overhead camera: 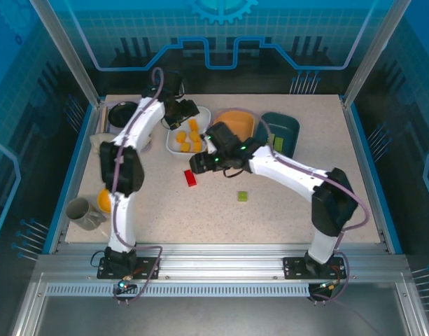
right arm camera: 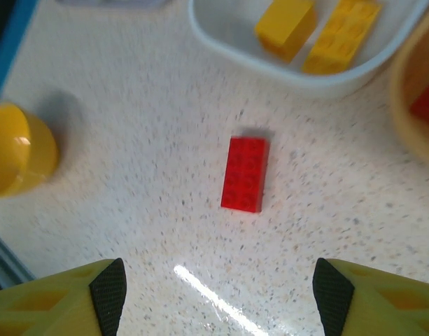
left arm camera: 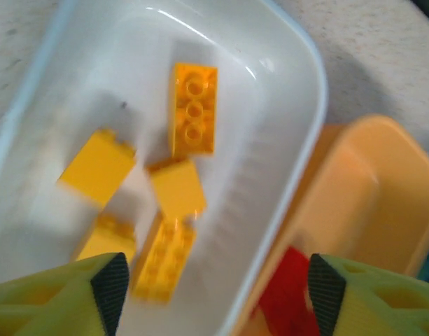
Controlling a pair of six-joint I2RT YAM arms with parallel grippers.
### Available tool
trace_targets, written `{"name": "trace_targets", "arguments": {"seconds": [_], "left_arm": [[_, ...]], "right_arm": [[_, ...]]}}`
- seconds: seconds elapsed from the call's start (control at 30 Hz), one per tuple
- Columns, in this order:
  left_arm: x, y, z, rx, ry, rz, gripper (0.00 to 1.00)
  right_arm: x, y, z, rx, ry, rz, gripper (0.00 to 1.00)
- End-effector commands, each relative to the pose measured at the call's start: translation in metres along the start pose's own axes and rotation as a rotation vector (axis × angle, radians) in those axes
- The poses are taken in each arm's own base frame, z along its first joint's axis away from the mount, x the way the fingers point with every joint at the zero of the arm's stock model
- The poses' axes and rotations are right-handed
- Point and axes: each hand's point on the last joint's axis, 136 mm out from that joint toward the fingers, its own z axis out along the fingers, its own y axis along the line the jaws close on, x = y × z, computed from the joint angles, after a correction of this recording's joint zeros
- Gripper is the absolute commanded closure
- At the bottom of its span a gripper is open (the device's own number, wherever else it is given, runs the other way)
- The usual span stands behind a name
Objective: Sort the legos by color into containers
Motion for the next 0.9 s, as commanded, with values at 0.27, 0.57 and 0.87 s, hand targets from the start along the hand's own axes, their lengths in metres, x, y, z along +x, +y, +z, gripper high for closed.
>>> {"name": "trace_targets", "arguments": {"seconds": [0.27, 0.57, 0.87], "left_arm": [[0.151, 0.128, -0.126, -0.008, 0.006, -0.272, 0.22], [0.226, 0.185, -0.168, 0.077, 0.007, -0.287, 0.20], [0.242, 0.187, -0.186, 0.133, 0.019, -0.250, 0.20]], "right_arm": [[0.039, 0.000, 0.083, 0.287, 0.228, -0.159, 0.26], [0.043, -0.025, 0.129, 0.403, 0.303, -0.187, 0.28], [0.032, -0.038, 0.149, 0.404, 0.307, -0.164, 0.55]]}}
